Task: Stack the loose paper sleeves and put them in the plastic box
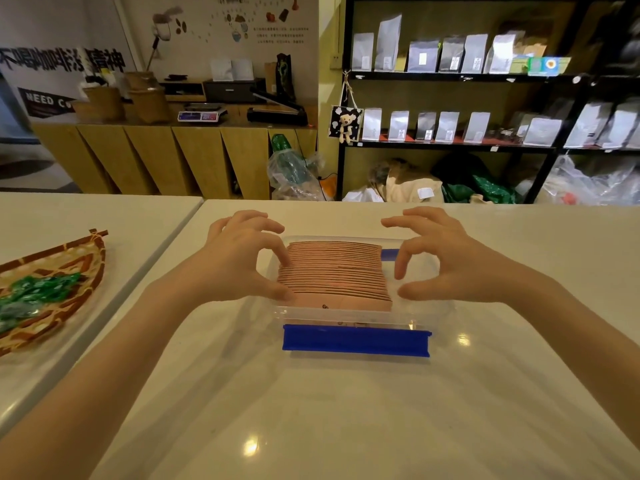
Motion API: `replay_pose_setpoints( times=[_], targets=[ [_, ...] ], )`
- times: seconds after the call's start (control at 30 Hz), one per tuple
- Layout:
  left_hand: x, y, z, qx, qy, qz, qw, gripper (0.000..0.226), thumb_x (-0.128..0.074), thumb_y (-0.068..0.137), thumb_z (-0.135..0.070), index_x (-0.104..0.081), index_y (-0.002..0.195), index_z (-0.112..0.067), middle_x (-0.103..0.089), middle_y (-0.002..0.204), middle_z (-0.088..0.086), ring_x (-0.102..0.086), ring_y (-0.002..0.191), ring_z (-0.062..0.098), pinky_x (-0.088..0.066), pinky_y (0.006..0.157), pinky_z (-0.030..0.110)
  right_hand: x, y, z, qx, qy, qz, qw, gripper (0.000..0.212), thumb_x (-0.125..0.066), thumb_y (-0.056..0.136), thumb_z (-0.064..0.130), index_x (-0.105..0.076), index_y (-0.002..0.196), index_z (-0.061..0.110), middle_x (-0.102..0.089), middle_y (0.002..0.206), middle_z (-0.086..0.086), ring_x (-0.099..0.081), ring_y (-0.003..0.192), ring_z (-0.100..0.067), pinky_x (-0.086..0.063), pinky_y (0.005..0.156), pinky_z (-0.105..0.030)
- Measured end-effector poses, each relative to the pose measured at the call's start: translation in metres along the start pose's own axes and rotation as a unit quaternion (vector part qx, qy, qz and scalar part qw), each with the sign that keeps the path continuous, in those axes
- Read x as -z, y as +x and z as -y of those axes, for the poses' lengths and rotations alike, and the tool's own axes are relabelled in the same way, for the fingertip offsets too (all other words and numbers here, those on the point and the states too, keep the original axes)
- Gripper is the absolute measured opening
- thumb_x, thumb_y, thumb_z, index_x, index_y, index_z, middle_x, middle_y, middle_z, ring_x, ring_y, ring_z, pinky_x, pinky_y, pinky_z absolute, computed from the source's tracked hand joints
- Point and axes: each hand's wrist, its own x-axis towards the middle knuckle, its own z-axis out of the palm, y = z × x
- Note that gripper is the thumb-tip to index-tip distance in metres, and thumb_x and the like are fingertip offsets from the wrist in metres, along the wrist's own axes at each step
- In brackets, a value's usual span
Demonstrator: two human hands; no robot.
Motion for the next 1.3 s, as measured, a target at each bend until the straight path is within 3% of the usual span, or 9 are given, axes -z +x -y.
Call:
replay_pose_setpoints(
  times=[0.13, 0.43, 0.63, 0.77, 0.9, 1.03, 1.17, 1.23, 1.3],
  targets=[
    [0.004, -0.002, 0.002, 0.006, -0.018, 0.000, 1.000, 0.033, -0.071, 0.062, -0.047, -0.061, 0.092, -0.036, -0.040, 0.140, -0.009, -0.019, 0.135, 0.016, -0.013, 0.111, 0.048, -0.007, -0.002, 0.002, -0.003, -0.038, 0.042, 0.998, 0.012, -0.072, 0.068, 0.039, -0.061, 0.072, 0.036, -0.023, 0.149, 0.015, -0.004, 0.137, -0.010, -0.004, 0.112, -0.042],
    [0.004, -0.004, 0.006, -0.002, -0.067, 0.025, 0.997, 0.020, -0.072, 0.066, -0.039, -0.062, 0.082, -0.032, -0.050, 0.131, -0.007, -0.040, 0.118, 0.014, -0.033, 0.100, 0.036, -0.016, -0.001, 0.014, 0.009, -0.027, 0.040, 0.999, 0.013, -0.067, 0.072, 0.044, -0.062, 0.079, 0.035, -0.030, 0.146, 0.012, -0.012, 0.136, -0.014, -0.011, 0.112, -0.042],
    [0.004, -0.003, 0.003, -0.014, -0.086, 0.034, 0.996, 0.012, -0.072, 0.068, -0.034, -0.064, 0.076, -0.030, -0.053, 0.127, -0.005, -0.044, 0.103, 0.009, -0.044, 0.089, 0.028, -0.012, -0.001, 0.014, -0.013, -0.018, 0.040, 0.999, 0.020, -0.071, 0.068, 0.044, -0.055, 0.056, 0.040, -0.037, 0.142, 0.014, -0.016, 0.132, -0.011, -0.015, 0.109, -0.040],
    [0.004, -0.003, 0.001, -0.014, -0.083, 0.030, 0.996, 0.011, -0.072, 0.069, -0.031, -0.065, 0.077, -0.028, -0.054, 0.126, -0.003, -0.047, 0.099, 0.010, -0.047, 0.082, 0.023, -0.019, 0.001, 0.015, -0.010, -0.032, 0.003, 0.999, 0.011, -0.071, 0.069, 0.042, -0.067, 0.067, 0.032, -0.036, 0.143, 0.015, -0.017, 0.133, -0.013, -0.015, 0.109, -0.042],
    [0.003, -0.004, 0.000, -0.009, -0.080, 0.030, 0.996, 0.011, -0.072, 0.069, -0.030, -0.067, 0.079, -0.026, -0.054, 0.125, -0.003, -0.049, 0.097, 0.010, -0.047, 0.080, 0.022, -0.016, -0.001, 0.015, -0.023, -0.023, 0.007, 0.999, 0.012, -0.069, 0.069, 0.045, -0.064, 0.068, 0.034, -0.036, 0.143, 0.014, -0.016, 0.134, -0.012, -0.012, 0.110, -0.042],
    [0.004, -0.008, -0.003, -0.005, -0.070, 0.026, 0.997, 0.016, -0.071, 0.070, -0.031, -0.069, 0.084, -0.024, -0.056, 0.122, -0.003, -0.051, 0.094, 0.011, -0.047, 0.078, 0.022, -0.015, -0.006, 0.011, -0.018, -0.038, -0.001, 0.999, 0.019, -0.065, 0.072, 0.046, -0.066, 0.085, 0.033, -0.036, 0.144, 0.010, -0.015, 0.135, -0.014, -0.008, 0.111, -0.042],
    [0.004, -0.012, -0.007, -0.010, -0.054, 0.024, 0.998, 0.015, -0.070, 0.070, -0.035, -0.067, 0.081, -0.026, -0.057, 0.122, -0.004, -0.046, 0.097, 0.009, -0.045, 0.086, 0.027, -0.001, -0.016, 0.018, -0.004, -0.025, -0.065, 0.998, 0.025, -0.061, 0.077, 0.042, -0.059, 0.100, 0.033, -0.042, 0.138, 0.008, -0.022, 0.133, -0.012, -0.009, 0.111, -0.040],
    [0.008, -0.011, -0.009, -0.015, -0.047, -0.004, 0.999, 0.023, -0.068, 0.071, -0.038, -0.065, 0.091, -0.028, -0.056, 0.124, -0.005, -0.045, 0.103, 0.009, -0.041, 0.091, 0.029, 0.020, -0.030, 0.028, 0.023, 0.039, -0.144, 0.989, 0.031, -0.062, 0.077, 0.036, -0.054, 0.107, 0.033, -0.050, 0.126, 0.013, -0.035, 0.123, -0.005, -0.025, 0.109, -0.036],
    [0.016, -0.013, -0.011, -0.006, -0.052, -0.051, 0.997, 0.034, -0.066, 0.072, -0.042, -0.061, 0.103, -0.028, -0.054, 0.126, -0.006, -0.045, 0.113, 0.012, -0.038, 0.096, 0.031, 0.046, -0.052, 0.042, 0.053, 0.127, -0.222, 0.965, 0.036, -0.064, 0.078, 0.030, -0.051, 0.112, 0.033, -0.052, 0.116, 0.021, -0.044, 0.112, 0.006, -0.037, 0.098, -0.020]
  ],
)
